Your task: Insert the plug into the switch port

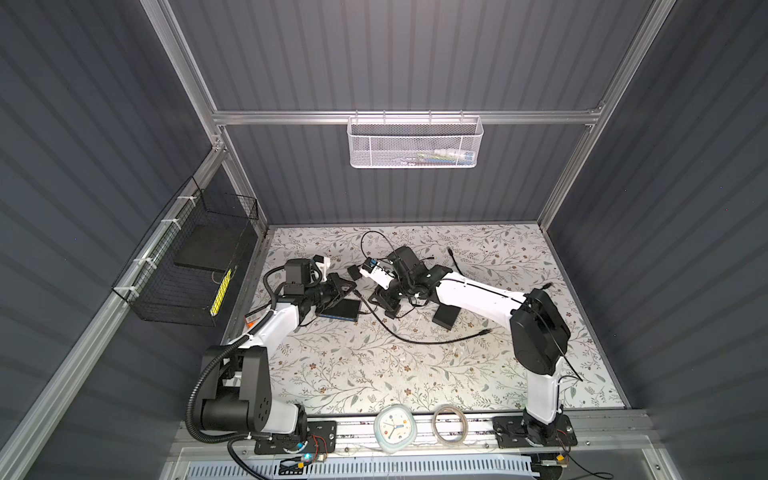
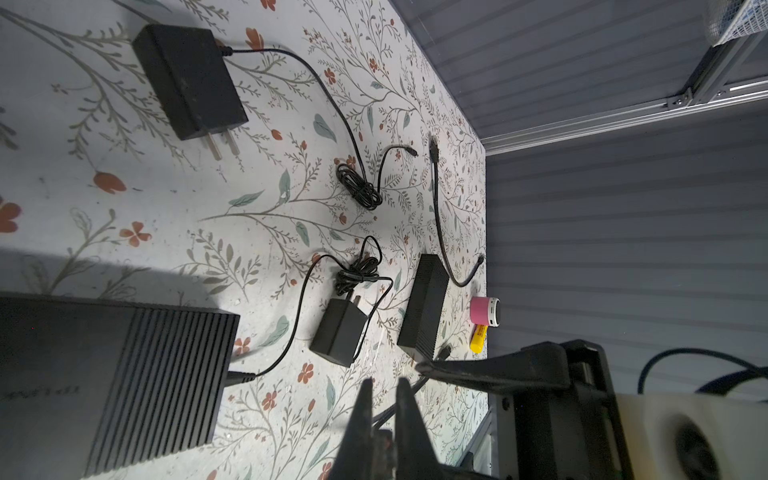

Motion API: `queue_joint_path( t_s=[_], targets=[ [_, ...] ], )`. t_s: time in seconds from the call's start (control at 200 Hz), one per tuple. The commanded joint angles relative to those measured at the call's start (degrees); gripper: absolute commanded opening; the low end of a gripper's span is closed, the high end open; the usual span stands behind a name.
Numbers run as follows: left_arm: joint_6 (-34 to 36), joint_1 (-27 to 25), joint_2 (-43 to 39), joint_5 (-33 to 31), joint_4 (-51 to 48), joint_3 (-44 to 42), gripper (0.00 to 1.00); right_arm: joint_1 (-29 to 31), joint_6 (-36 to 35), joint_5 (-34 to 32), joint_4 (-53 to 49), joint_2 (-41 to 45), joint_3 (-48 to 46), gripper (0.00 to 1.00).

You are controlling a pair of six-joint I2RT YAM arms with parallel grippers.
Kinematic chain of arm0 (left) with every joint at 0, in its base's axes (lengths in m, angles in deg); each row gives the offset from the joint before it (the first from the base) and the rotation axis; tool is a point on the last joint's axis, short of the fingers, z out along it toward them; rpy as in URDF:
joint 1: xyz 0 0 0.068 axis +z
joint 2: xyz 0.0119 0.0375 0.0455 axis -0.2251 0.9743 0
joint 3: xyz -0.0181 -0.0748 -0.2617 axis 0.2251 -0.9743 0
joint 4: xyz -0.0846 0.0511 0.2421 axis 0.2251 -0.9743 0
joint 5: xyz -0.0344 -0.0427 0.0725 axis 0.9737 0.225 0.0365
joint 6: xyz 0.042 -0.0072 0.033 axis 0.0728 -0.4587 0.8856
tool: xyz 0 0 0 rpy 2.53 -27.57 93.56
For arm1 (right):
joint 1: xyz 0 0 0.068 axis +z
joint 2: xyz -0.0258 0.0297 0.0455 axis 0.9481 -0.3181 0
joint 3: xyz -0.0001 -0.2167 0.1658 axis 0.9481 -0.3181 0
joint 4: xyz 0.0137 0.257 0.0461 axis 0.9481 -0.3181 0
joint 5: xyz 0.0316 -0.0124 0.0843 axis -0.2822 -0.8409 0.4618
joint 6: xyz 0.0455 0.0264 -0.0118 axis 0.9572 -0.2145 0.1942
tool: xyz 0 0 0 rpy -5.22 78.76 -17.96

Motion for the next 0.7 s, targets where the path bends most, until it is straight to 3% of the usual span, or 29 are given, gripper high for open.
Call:
queue_joint_path(
  t_s=[0.0, 0.475, 0.695],
  targets=[
    [0.82, -0.31, -1.51, 0.50, -1.20, -0.27, 0.07, 0.06, 3.17, 6.07, 4.01, -0.98, 2.59, 0.46],
    [0.48, -0.35, -2.31, 1.18, -0.97, -1.08, 0.07, 0.23, 4.28, 9.08, 2.90, -6.95, 8.56, 0.40],
    [0.24, -0.37, -2.14, 1.47, -0.36, -1.61, 0.07, 0.54, 4.35, 8.99, 3.25, -7.58, 9.34, 0.31]
  ],
)
